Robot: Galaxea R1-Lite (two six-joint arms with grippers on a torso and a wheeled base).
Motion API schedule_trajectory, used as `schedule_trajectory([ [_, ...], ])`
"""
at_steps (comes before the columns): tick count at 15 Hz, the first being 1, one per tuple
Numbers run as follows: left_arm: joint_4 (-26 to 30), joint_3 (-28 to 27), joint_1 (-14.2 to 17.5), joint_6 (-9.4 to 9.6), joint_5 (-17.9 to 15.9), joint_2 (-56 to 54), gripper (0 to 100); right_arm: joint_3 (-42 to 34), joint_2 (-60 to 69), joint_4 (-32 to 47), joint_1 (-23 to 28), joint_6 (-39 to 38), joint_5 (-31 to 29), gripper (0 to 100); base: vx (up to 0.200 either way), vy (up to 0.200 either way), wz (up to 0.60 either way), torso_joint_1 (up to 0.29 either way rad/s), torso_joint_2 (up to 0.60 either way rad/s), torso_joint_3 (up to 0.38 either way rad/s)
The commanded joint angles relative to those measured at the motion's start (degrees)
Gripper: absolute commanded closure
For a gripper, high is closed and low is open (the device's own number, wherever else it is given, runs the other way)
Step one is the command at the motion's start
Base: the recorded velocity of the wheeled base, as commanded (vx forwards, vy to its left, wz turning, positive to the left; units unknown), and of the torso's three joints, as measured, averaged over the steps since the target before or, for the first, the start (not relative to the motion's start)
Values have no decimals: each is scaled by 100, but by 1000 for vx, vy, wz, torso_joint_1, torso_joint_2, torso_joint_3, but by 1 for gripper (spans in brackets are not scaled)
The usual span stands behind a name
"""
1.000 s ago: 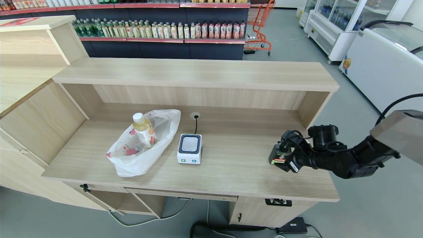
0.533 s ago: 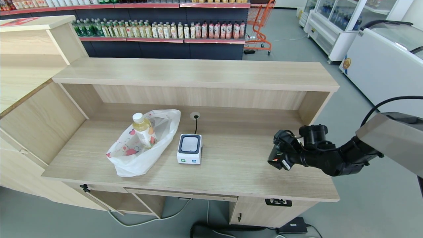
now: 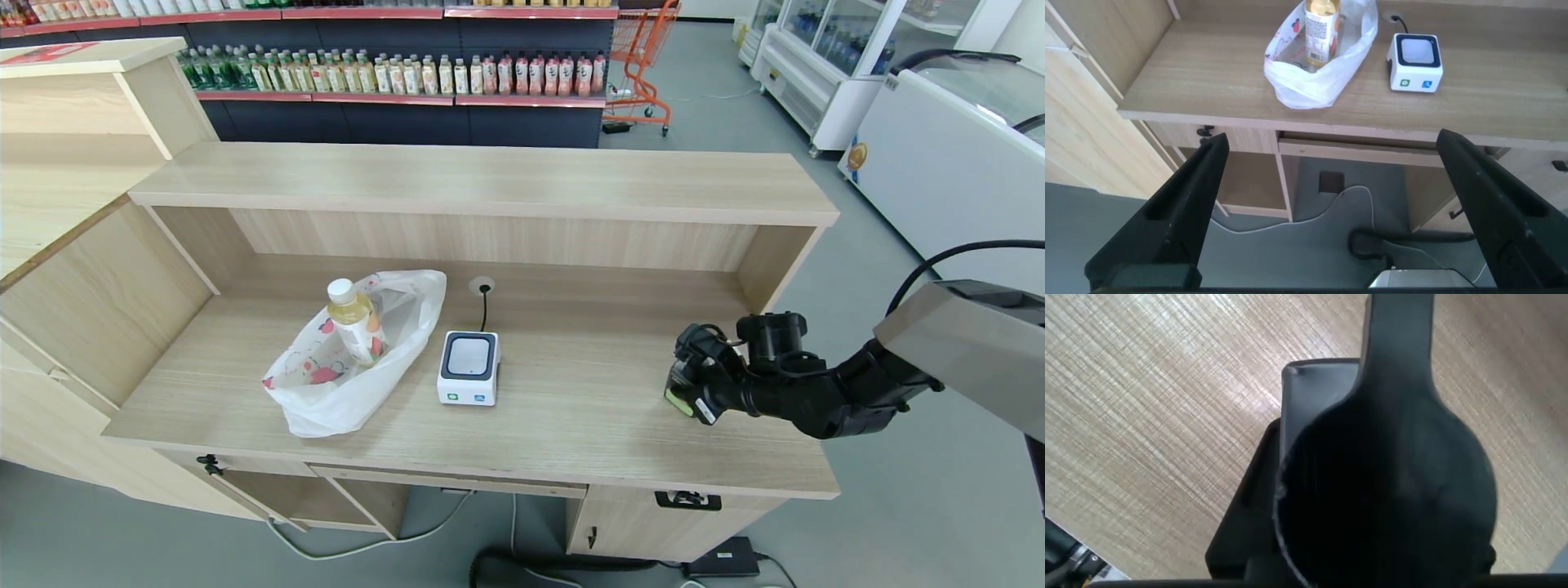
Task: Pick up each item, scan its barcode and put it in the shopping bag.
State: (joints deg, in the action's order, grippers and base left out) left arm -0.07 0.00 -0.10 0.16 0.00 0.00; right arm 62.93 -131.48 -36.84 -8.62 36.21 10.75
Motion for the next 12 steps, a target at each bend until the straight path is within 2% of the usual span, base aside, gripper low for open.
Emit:
schedule_trajectory([
  [1, -1, 0, 1, 2, 0, 9, 0, -299, 755, -16, 62, -246, -3, 100, 0, 0, 0, 0, 0, 0],
  [4, -1, 0, 1, 2, 0, 9, 0, -1450, 2390, -104, 862, -421, -3, 100, 0, 0, 0, 0, 0, 0],
  [7, -1, 0, 1, 2, 0, 9, 0, -3243, 3462, -1695, 1152, 449, 146, 100, 0, 0, 0, 0, 0, 0],
  [8, -1, 0, 1, 2, 0, 9, 0, -3744, 3673, -2301, 1143, 853, 560, 100, 0, 0, 0, 0, 0, 0],
  [9, -1, 0, 1, 2, 0, 9, 0, -3858, 3805, -2451, 1152, 1380, 1324, 100, 0, 0, 0, 0, 0, 0],
  [11, -1, 0, 1, 2, 0, 9, 0, -3823, 3849, -2460, 1152, 2628, 2757, 100, 0, 0, 0, 0, 0, 0],
  [12, -1, 0, 1, 2, 0, 9, 0, -3814, 3831, -2416, 1143, 3542, 3785, 100, 0, 0, 0, 0, 0, 0],
])
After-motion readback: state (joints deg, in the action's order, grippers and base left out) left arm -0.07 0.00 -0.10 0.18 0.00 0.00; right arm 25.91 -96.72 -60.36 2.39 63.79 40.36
